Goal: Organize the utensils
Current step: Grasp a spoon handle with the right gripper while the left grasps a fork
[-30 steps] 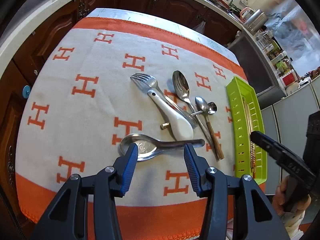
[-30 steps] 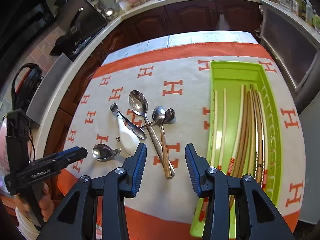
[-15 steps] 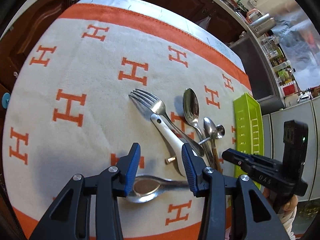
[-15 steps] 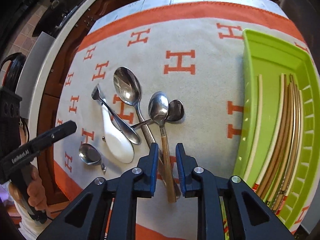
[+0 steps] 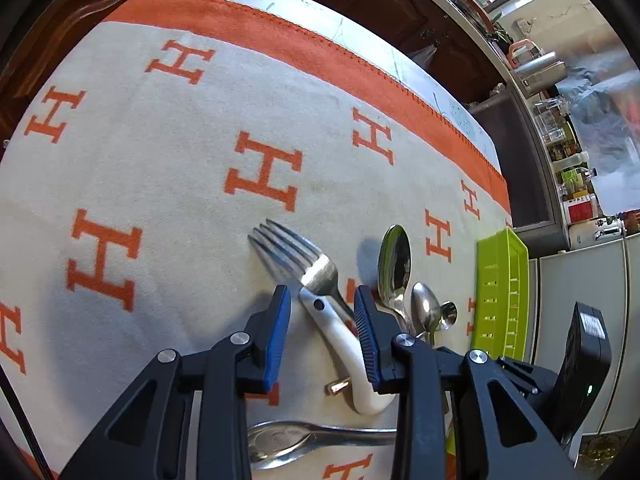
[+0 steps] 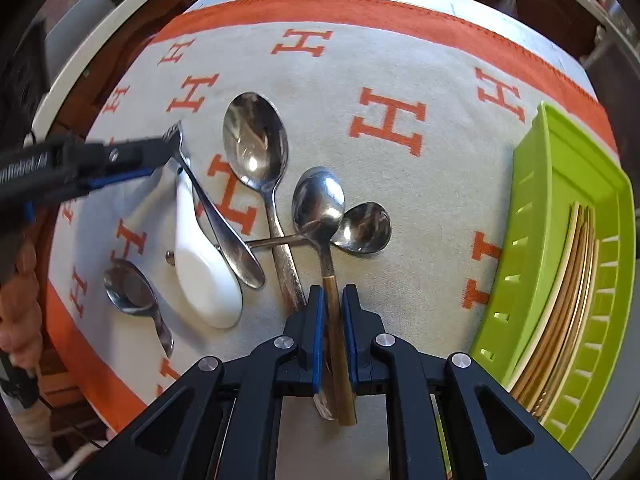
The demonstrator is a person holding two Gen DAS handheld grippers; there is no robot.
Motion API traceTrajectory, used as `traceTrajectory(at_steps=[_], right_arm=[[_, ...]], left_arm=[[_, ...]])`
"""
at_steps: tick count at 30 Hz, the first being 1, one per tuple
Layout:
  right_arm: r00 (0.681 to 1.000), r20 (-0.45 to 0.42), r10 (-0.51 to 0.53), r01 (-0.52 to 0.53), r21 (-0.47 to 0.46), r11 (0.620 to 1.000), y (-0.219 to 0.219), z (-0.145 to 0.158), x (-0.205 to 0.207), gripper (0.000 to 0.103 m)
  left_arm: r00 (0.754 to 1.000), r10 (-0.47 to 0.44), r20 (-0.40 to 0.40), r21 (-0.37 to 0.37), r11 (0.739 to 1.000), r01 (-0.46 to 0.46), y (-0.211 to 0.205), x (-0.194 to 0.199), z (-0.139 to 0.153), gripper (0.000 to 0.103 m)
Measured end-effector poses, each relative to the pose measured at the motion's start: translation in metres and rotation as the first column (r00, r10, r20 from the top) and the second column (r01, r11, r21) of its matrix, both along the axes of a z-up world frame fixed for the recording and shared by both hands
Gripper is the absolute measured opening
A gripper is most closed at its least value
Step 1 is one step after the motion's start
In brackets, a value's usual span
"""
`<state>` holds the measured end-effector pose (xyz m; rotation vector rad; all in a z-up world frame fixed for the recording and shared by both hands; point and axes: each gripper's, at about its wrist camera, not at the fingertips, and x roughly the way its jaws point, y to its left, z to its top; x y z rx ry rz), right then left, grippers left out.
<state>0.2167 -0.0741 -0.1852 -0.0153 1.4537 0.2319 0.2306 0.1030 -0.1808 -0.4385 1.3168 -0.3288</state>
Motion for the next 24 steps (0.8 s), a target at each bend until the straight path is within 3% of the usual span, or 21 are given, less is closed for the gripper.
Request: traceTrajectory(at_steps=[8,12,15,24], right_arm=[[1.000,0.017,0.007,-0.007,0.009,1.000,0.001,0.001,0.000,0.010],[1.000,0.029,0.011,-0.011,0.000,1.000,-0.001,0.003,-0.006,0.008],[0.999,0.035,0.007,-0.007,0.002,1.000,0.001,0.004,-0.007,0.008],[0.999,0.024,-0.045,0.042,0.090,0.995,-0.015,0.004,-0.010,0.007]], left_arm=[[1.000,0.020,-0.021,-0.022,1.000,-0.021,-0.012,0.009,-0.007,0.030],[0.999,0.036,-0.018,0.007,0.999,-0.036,-0.017,0.011,-0.009,0.029],[0.999,0.051,-0.011,0.033,0.998,-0.051,-0.019,0.012,-0.009,0.017],[0.990,0.130,0.046,0.020,0.991,-0.131,-0.029,0.012,-0.017,0.003]])
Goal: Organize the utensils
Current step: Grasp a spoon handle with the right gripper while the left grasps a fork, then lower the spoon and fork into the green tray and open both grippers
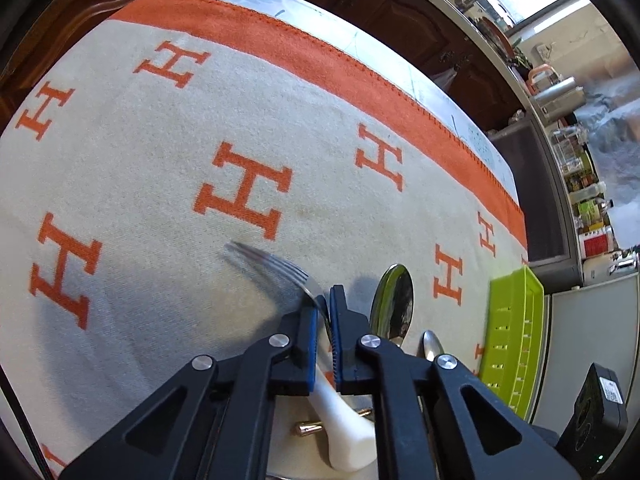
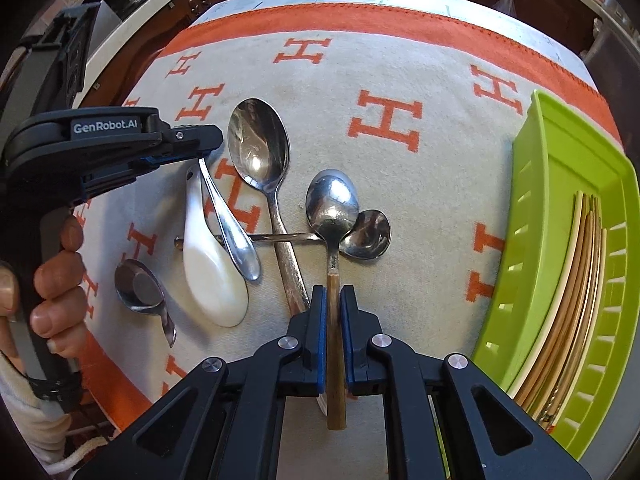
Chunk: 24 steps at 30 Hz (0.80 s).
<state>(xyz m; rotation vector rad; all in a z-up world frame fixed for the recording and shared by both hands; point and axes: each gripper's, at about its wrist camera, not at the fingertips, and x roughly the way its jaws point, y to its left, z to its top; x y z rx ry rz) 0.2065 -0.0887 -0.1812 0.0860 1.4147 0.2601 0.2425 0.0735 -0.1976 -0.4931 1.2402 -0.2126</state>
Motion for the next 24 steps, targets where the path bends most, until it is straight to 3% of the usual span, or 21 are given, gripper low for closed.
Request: traceTrajectory(at_steps=[8,17,24], right_arm=[[0.998,0.000,-0.060,0.060,0.096,0.994,-0.021,0.003,-0.012,0.006],[0.989,0.054,-0.136,0.122,0.207,0.971,-0.043,0.029,-0.028,0.006],[0.980,0.086,-0.177,0.151,0.251,0.956,-0.056,0.054,-0.046,0.006]], left_arm=[[0.999,0.023,0.045,-0.079,0.997,-0.020,0.011,-0.010,0.012,0.000],[0.996,-0.010,0.091,-0.128,0.992,0.021,0.017,-0.033,0.048,0.000],[0.982,-0.055,0.182,-0.136,0.987,0.080,0.016,-0.060,0.087,0.000]])
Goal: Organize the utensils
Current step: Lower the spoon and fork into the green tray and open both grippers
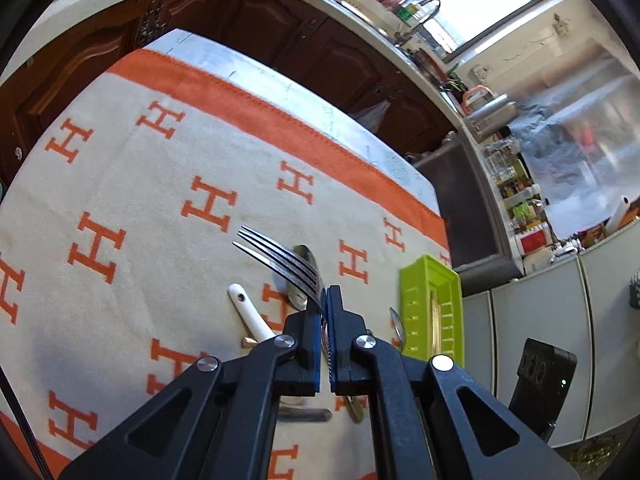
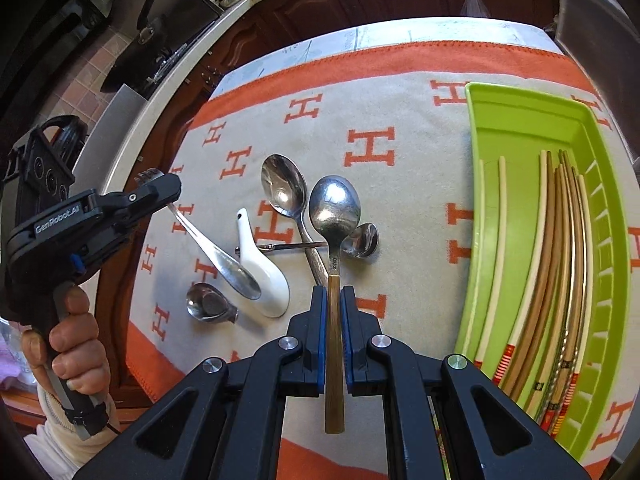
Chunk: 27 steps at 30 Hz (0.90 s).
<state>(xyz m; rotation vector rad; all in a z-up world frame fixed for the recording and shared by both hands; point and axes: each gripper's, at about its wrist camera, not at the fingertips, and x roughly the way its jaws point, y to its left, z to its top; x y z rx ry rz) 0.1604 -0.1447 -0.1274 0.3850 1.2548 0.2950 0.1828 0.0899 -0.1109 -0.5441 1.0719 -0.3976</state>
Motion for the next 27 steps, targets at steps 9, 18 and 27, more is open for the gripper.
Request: traceTrajectory(at_steps=[9,18,27], right_arm=[[0.989,0.079,-0.126,0.126,0.014,0.992,-0.053,0.040,-0.045,0.006],[0.949,0.080,-0.305,0.306,0.000,0.952,-0.137,0.035,-0.092,0.006],[0.929,0.089,-0.359,0.358,0.027,0.933,-0.167,0.020,-0.094,0.006]], left_arm=[[0.976,-0.216,0.023,0.011,0.976,0.216,-0.062,-0.034,0.039,0.000],[0.896,-0.444,-0.027,0.092,0.891,0.444,-0.178,-0.050,0.030,0.000],[0.827,-0.542,-0.146,0.260,0.786,0.561,-0.251,-0.039,-0.014,0.004]])
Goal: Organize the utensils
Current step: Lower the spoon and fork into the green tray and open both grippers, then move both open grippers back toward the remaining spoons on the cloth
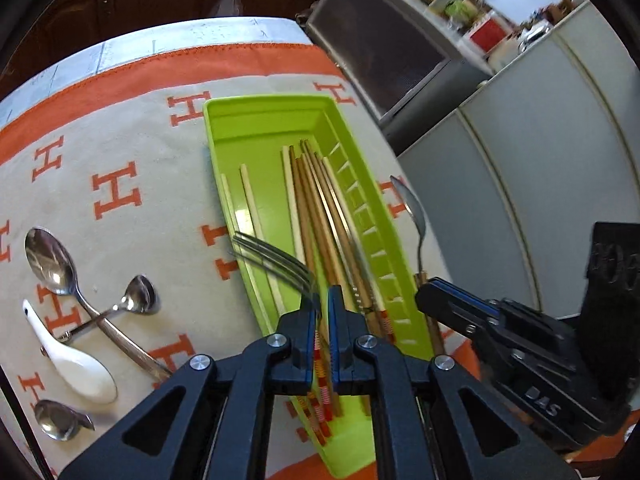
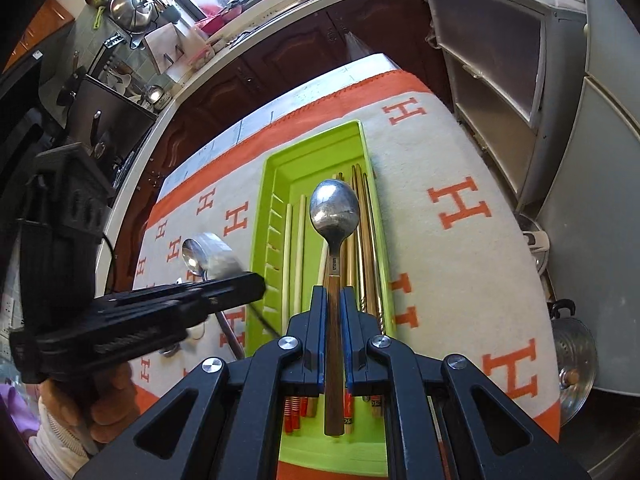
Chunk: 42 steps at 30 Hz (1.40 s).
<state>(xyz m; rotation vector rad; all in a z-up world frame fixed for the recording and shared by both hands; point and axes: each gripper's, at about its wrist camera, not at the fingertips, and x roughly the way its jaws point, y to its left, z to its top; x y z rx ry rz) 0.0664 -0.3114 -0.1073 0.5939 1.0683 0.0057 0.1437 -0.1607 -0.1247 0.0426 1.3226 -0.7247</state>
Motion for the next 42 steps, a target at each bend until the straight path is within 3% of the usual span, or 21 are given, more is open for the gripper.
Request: traceTrajectory(at_steps=[3,12,20,24,32,42], right_arm=[[1.000,-0.015,0.008,-0.008,0.012,1.000,0.004,-0.010,0.009,0.007],[0.998,-0.062,0.024,-0.026,-0.024,0.999,0.013,-0.031,0.029,0.008],[0.999,-0.036,0.041,-0.042,-0.050,0.998,0.032,-0.016,0.022,0.008],[0.998,-0.032,0.058,-0.060,-0.070,0.996,0.049,-0.006,0.014,0.008],[0.993,0.002,0.120,-0.119,-0.132,0.984,0.089,0.019,-0.004,0.008],[0.979,-0.010,0.202,-0.202,-0.126,0.971,0.134,0.023,-0.002,0.009]], left_arm=[[1.000,0.014,-0.007,0.006,1.000,-0.014,0.001,0.002,-0.003,0.015],[0.995,0.086,0.056,0.001,0.996,-0.086,0.038,-0.004,0.017,0.023],[0.967,0.222,0.122,0.001,0.975,-0.224,0.101,-0.028,0.024,0.028],[0.950,0.284,0.132,-0.003,0.958,-0.286,0.130,-0.037,0.021,0.039],[0.926,0.354,0.133,-0.008,0.935,-0.356,0.173,-0.057,0.011,0.039],[0.891,0.416,0.182,-0.010,0.907,-0.421,0.214,-0.073,0.010,0.040]])
